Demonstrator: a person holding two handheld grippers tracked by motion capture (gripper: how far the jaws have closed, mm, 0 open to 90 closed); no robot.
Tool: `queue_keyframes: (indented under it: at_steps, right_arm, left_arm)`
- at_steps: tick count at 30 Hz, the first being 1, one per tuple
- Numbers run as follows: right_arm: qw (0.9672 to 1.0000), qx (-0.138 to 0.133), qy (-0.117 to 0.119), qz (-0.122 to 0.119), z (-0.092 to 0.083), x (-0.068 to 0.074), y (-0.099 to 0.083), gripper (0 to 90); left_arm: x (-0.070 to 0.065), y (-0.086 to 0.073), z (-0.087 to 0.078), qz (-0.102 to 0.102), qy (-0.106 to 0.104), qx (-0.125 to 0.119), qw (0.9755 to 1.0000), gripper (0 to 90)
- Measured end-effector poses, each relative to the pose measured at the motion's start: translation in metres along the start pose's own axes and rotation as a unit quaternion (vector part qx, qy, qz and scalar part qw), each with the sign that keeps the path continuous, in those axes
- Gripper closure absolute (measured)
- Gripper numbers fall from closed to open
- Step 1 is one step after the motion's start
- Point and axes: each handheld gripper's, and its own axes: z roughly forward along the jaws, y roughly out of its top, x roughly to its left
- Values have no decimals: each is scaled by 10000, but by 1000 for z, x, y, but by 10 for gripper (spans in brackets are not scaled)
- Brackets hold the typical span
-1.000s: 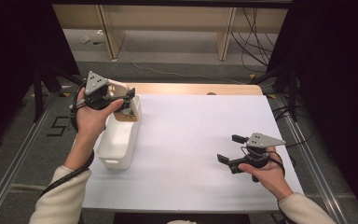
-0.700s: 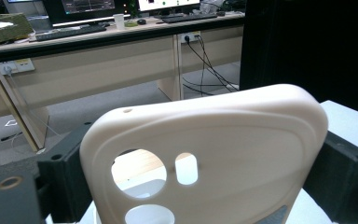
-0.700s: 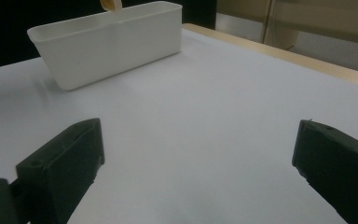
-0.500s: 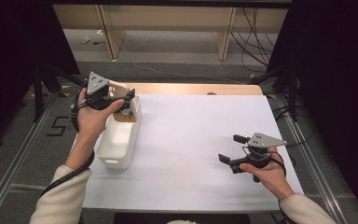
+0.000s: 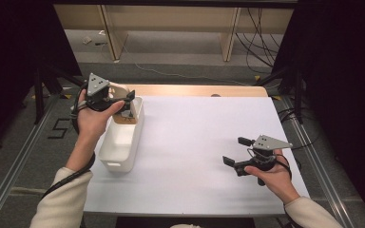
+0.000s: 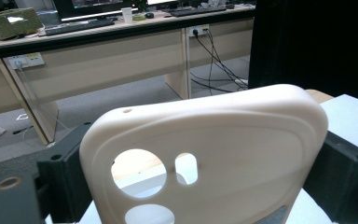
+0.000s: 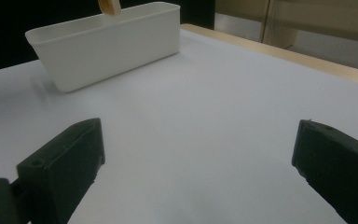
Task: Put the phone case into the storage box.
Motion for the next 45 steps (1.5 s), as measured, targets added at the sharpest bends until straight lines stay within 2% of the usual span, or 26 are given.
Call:
queue_keyframes:
  at_steps: [13, 45]
  right_arm:
    - [10000, -5, 1, 15, 0, 0, 0, 33]
    - [10000, -8, 9, 12, 2, 0, 0, 34]
  left_arm:
    - [3, -1, 4, 77, 72, 29, 9999, 98]
    - [11, -8, 20, 150, 66, 166, 9997, 96]
